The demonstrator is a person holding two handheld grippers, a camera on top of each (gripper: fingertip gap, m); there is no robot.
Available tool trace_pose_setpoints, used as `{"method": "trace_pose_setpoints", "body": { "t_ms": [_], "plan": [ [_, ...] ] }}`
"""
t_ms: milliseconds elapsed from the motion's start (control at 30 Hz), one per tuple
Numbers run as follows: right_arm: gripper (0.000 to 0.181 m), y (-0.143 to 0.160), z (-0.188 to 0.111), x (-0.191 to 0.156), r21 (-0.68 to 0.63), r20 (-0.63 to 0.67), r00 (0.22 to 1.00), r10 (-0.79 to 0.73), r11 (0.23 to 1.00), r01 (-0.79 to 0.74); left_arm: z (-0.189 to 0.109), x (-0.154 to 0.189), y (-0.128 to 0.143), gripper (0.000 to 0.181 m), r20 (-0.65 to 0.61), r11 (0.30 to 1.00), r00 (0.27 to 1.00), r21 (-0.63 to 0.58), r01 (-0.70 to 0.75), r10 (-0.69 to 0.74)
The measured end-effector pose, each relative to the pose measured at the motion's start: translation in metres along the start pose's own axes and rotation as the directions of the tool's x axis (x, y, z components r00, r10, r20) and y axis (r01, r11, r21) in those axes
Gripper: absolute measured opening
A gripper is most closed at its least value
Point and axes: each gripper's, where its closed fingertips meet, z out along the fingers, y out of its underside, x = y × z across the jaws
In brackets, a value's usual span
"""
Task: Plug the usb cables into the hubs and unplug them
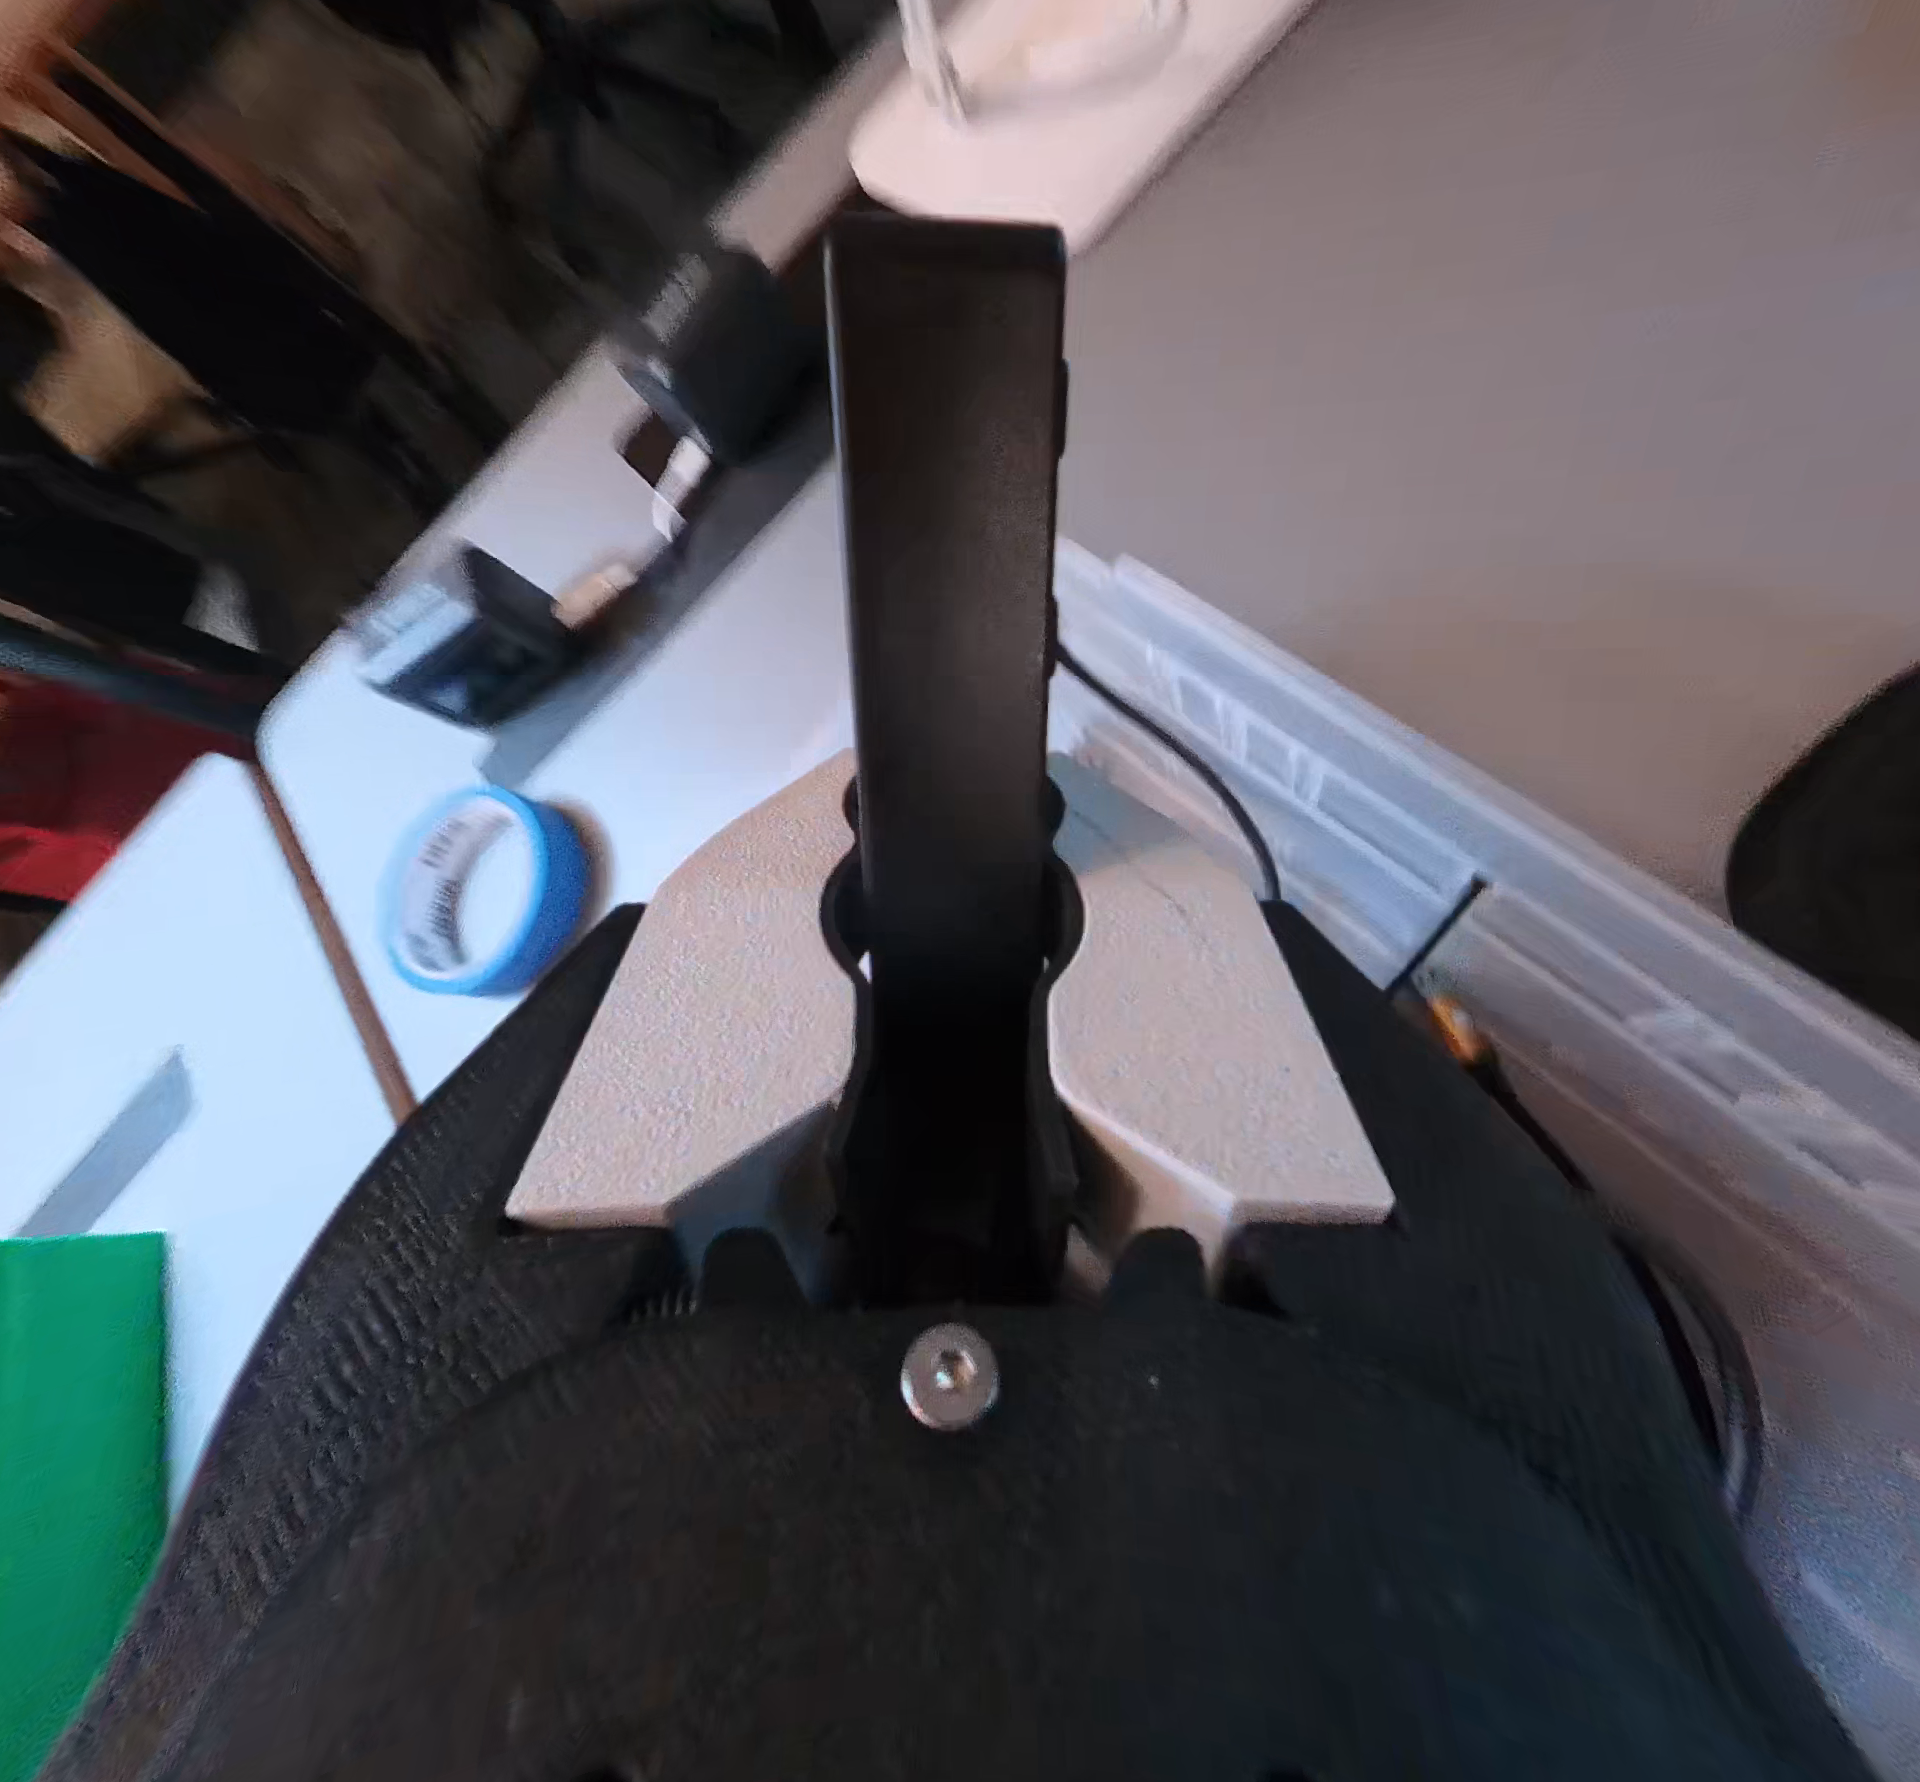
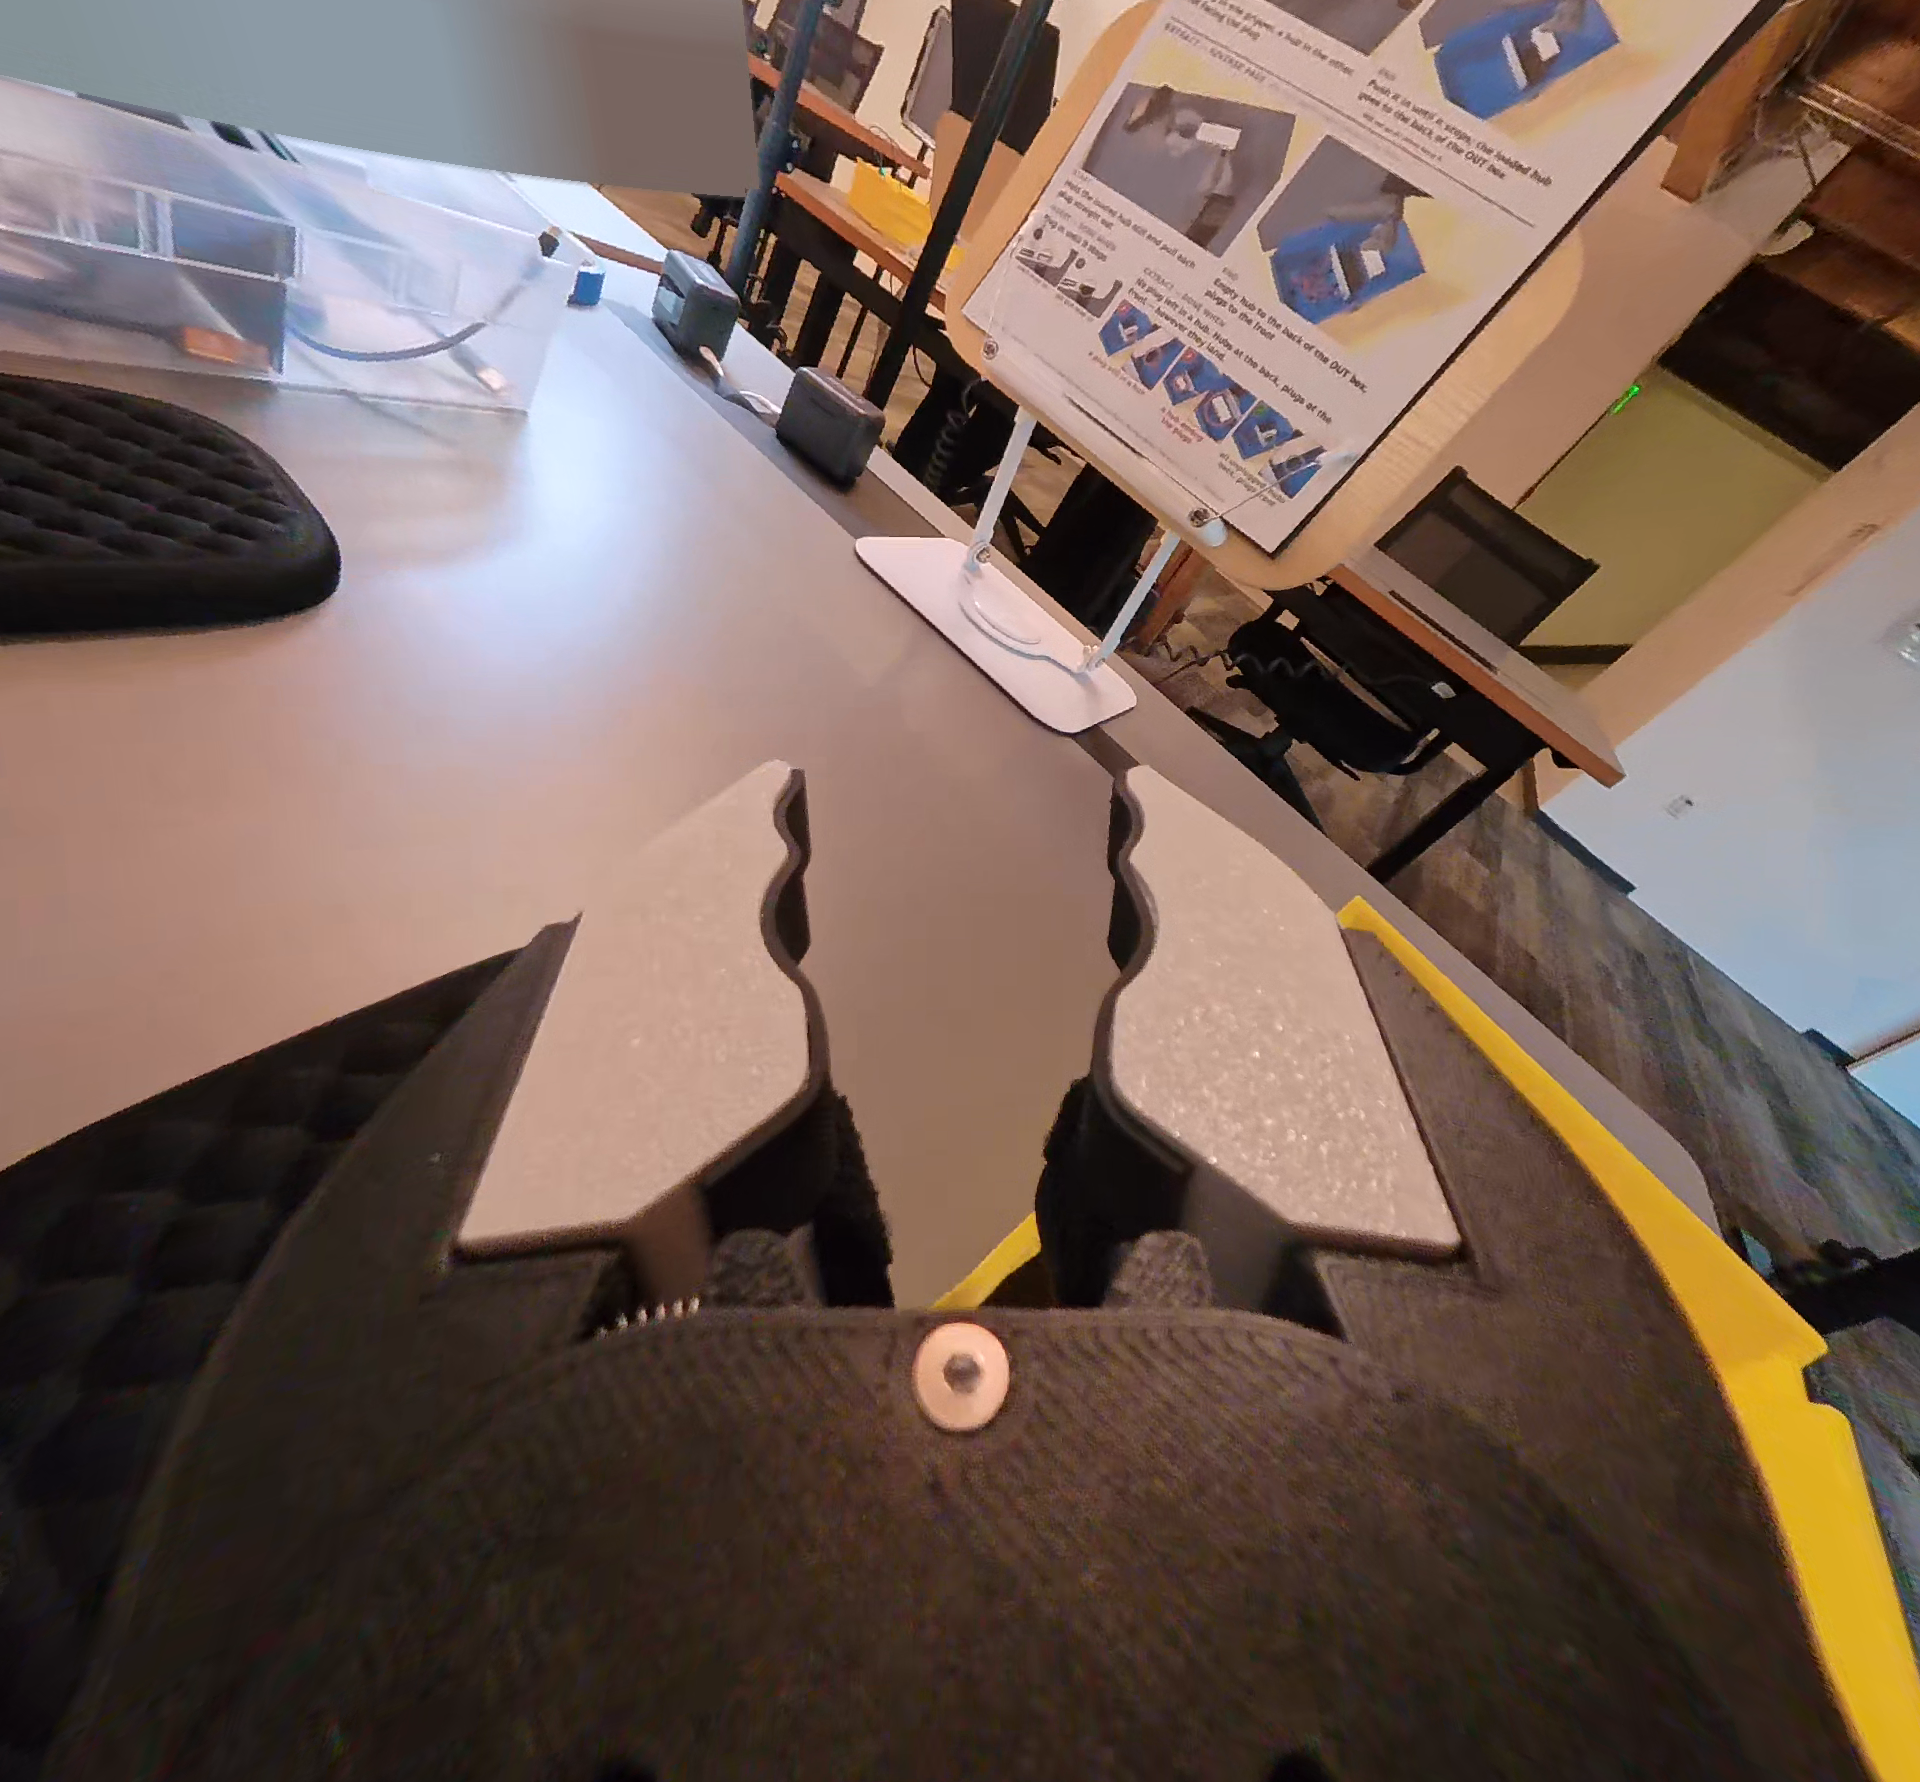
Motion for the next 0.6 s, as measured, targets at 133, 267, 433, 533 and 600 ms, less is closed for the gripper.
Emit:
{"method": "trace_pose_setpoints", "body": {
  "t_ms": [133,267,433,533,600],
  "plan": [
    [0.055,-0.002,0.005,-0.003,0.007,0.004,1.000,-0.004,1.000,0.004,-0.053,-0.002,-0.072,0.027,0.272,0.916,0.962,0.380,-0.129,0.022],
    [0.055,-0.003,0.013,-0.012,-0.007,0.034,0.999,-0.030,1.000,0.030,-0.117,0.032,-0.133,0.026,0.443,0.655,0.892,0.700,-0.286,-0.084],
    [0.055,-0.015,0.020,-0.028,0.017,0.085,0.994,-0.062,0.998,0.060,-0.146,0.091,-0.171,0.027,0.380,0.444,0.913,0.851,-0.282,-0.148],
    [0.054,-0.038,0.026,-0.041,0.112,0.122,0.990,-0.071,0.992,0.057,-0.160,0.124,-0.193,0.027,0.354,0.335,0.928,0.893,-0.299,-0.115],
    [0.053,-0.060,0.031,-0.050,0.193,0.139,0.985,-0.100,0.979,0.072,-0.167,0.144,-0.208,0.026,0.357,0.273,0.931,0.906,-0.324,-0.080]
  ]
}}
